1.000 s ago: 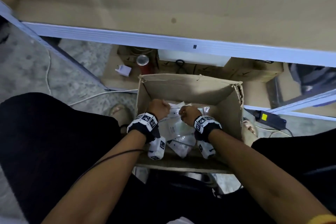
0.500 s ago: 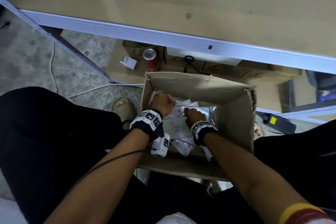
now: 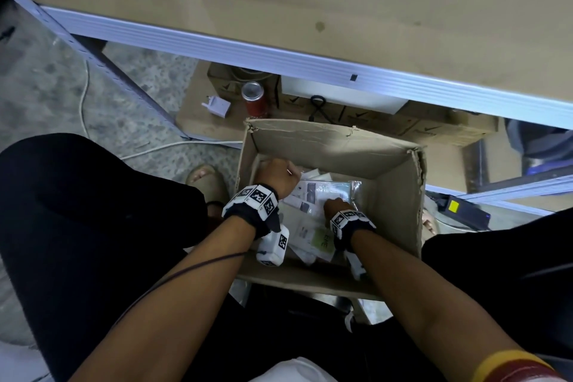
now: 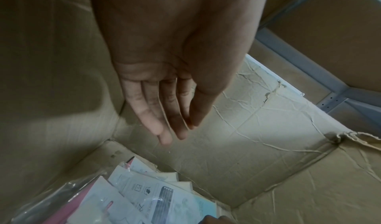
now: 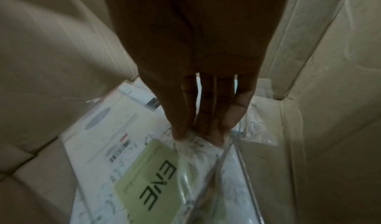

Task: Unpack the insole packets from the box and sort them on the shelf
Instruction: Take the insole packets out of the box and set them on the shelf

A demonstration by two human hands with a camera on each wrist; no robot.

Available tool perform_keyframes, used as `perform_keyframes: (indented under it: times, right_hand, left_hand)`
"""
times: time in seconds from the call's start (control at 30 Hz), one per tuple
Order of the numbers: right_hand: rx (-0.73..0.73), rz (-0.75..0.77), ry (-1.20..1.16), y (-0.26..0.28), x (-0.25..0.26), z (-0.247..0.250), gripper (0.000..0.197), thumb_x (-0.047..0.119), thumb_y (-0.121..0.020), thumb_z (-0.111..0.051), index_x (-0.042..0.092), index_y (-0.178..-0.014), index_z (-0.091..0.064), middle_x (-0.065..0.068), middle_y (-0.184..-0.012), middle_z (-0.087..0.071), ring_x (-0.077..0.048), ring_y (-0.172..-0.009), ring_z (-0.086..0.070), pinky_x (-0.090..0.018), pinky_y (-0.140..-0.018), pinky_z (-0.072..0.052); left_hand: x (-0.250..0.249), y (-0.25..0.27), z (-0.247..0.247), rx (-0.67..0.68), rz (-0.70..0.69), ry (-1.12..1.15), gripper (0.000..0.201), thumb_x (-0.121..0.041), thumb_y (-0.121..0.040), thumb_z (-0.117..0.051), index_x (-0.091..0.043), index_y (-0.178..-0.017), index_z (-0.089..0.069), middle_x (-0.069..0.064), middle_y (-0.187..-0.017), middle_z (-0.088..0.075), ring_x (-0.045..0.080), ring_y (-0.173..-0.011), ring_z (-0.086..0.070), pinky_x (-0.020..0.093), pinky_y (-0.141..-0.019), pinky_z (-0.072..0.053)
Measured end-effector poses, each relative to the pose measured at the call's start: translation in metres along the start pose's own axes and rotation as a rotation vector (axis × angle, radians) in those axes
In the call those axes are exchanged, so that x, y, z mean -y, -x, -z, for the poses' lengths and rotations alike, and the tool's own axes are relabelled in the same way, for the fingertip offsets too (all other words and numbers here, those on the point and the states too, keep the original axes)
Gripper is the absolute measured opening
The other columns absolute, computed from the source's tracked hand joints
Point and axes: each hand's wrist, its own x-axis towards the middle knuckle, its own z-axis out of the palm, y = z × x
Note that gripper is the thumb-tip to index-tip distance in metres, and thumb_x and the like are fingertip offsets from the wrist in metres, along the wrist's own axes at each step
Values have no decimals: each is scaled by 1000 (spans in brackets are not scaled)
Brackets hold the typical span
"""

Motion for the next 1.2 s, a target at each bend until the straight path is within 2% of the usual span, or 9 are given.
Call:
perform_keyframes:
  times: [0.07, 0.13, 0.27, 0.5, 0.63, 0.73, 0.93, 1.13, 1.2]
  right_hand:
    - [-20, 4, -4, 3, 1, -1, 55, 4, -82, -70, 3, -133, -50, -21, -138, -50, -36, -125, -55, -42, -100, -50]
    - [-50, 15, -22, 6, 2, -3, 54, 3, -83, -67, 5, -132, -46, -20, -133, -52, -37, -122, -55, -45, -98, -50]
    - [-96, 5, -60, 7, 5, 0, 69, 1, -82, -66, 4, -142, -32, -21, -132, -52, -38, -122, -55, -46, -99, -49]
    - [-98, -60, -71, 8, 4, 8, 41, 4, -84, -67, 1, -124, -58, -18, -129, -56, -33, -121, -58, -42, -103, -47]
    - [-73, -84, -100, 9, 1, 5, 51, 8, -82, -71, 0, -129, -55, -18, -133, -55, -34, -123, -57, -44, -102, -49]
    - [-31, -123, -131, 13, 2, 0, 51, 10, -84, -67, -1, -132, -52, -21, -134, -55, -38, -122, -57, -49, -96, -53]
    - [-25, -137, -176, 19, -1, 11, 57, 14, -83, -71, 2, -135, -50, -19, -136, -54, -34, -125, -57, -43, -99, -52]
    - [-22, -96, -200, 32, -4, 28, 55, 21, -84, -72, 6, -133, -55, -19, -135, -55, -37, -122, -58, -50, -93, -54]
    - [-13, -70, -182, 39, -5, 30, 55, 27, -82, -75, 6, -131, -59, -18, -133, -56, -36, -122, -57, -47, -94, -54]
  left_hand:
    - [3, 2, 0, -15, 10, 19, 26, -16, -94, -53, -4, -98, -75, 12, -104, -75, 29, -102, -68, 38, -91, -55]
    - [6, 3, 1, -19, 18, 23, 24, -16, -93, -53, -4, -97, -74, 11, -103, -76, 28, -101, -69, 36, -91, -55]
    - [11, 3, 1, -13, 23, 30, 26, -15, -93, -52, 0, -92, -74, 16, -97, -76, 32, -96, -70, 41, -88, -57]
    - [14, 2, 0, -4, 38, 21, 20, -15, -92, -56, -12, -85, -75, 9, -101, -76, 28, -99, -70, 39, -92, -56]
    - [8, 4, -1, 4, 55, -17, 28, -20, -94, -51, -5, -95, -75, 12, -98, -76, 31, -97, -70, 39, -88, -57]
    - [5, 6, -2, 25, 53, -44, 32, -17, -92, -46, 3, -86, -70, 19, -95, -75, 36, -94, -69, 41, -85, -57]
    - [9, 5, -3, 32, 57, -43, 28, -14, -92, -49, -3, -91, -75, 15, -95, -76, 33, -93, -70, 38, -84, -57]
    - [-2, 6, -7, 25, 26, -84, 31, -19, -92, -44, -3, -76, -66, 15, -91, -75, 35, -92, -70, 40, -82, -59]
    - [-5, 6, -10, 27, 25, -46, 31, -20, -92, -46, -5, -75, -66, 12, -89, -75, 35, -90, -71, 40, -80, -60]
